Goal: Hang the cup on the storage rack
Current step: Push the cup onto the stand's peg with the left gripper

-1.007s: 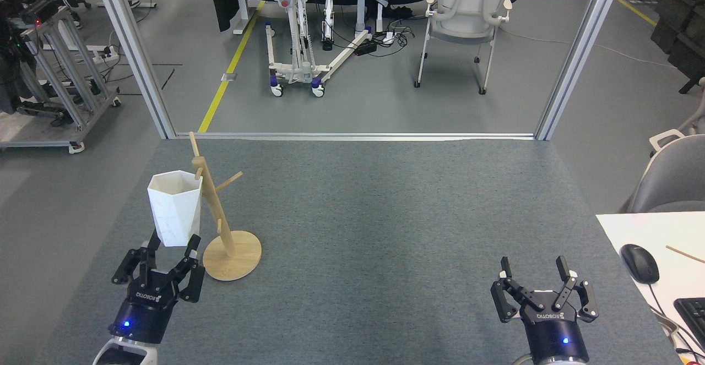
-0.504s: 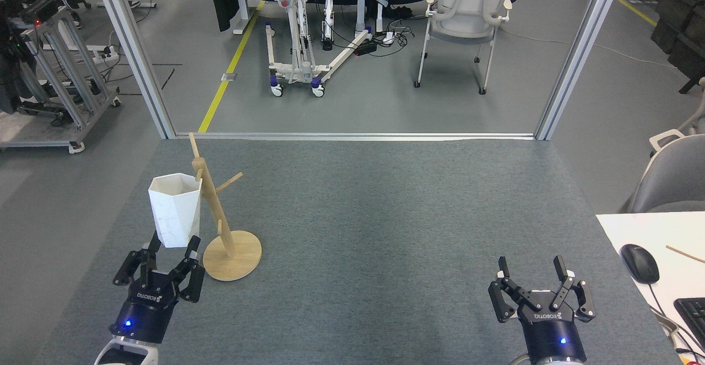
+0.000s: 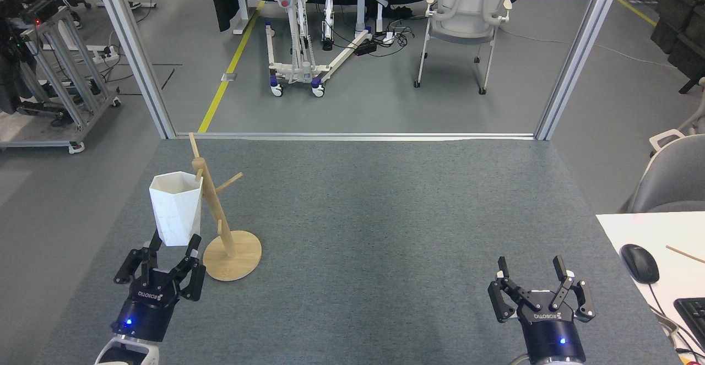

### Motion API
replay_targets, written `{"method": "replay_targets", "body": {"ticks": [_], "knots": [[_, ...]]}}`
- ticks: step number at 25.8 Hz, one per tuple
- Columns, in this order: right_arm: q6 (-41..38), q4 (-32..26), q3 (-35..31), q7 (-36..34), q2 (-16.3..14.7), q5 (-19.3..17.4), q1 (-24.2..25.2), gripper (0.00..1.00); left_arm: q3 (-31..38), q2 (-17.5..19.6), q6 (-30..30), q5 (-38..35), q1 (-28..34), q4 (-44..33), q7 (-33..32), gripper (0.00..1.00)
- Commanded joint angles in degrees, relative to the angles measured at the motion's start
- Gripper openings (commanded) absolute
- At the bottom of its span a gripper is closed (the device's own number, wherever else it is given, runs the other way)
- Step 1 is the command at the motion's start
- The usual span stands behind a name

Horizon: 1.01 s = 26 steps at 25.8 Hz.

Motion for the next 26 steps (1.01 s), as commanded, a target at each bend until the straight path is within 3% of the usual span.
{"method": "replay_targets", "body": {"ticks": [1, 13, 15, 16, 17, 19, 26], "knots": [[0.1, 0.0, 0.0, 0.0, 0.2, 0.0, 0.0, 0.99, -0.1, 0.0, -0.2, -0.1, 0.0, 0.1, 0.0, 0.0], [-0.3, 0.0, 0.0, 0.0, 0.3, -0.1, 0.0, 0.99, -0.5, -0.5, -0.3, -0.3, 0.0, -0.1, 0.0, 0.0], [-0.3, 0.0, 0.0, 0.0, 0.3, 0.0, 0.0, 0.99, -0.4, -0.6, 0.3, -0.1, 0.0, -0.4, -0.5, 0.23], [-0.3, 0.0, 0.0, 0.0, 0.3, 0.0, 0.0, 0.99, -0.4, -0.8, 0.7, 0.0, 0.0, -0.4, -0.5, 0.28], [-0.3, 0.0, 0.0, 0.0, 0.3, 0.0, 0.0, 0.99, -0.4, -0.9, 1.3, 0.1, 0.0, -0.6, -0.3, 0.44], [-0.3, 0.0, 0.0, 0.0, 0.3, 0.0, 0.0, 0.99, -0.4, -0.9, 3.1, 0.4, 0.1, -0.7, -0.2, 0.97], [-0.3, 0.0, 0.0, 0.0, 0.3, 0.0, 0.0, 0.99, -0.5, -0.9, 3.0, 0.3, 0.1, -0.7, -0.5, 1.0]]}}
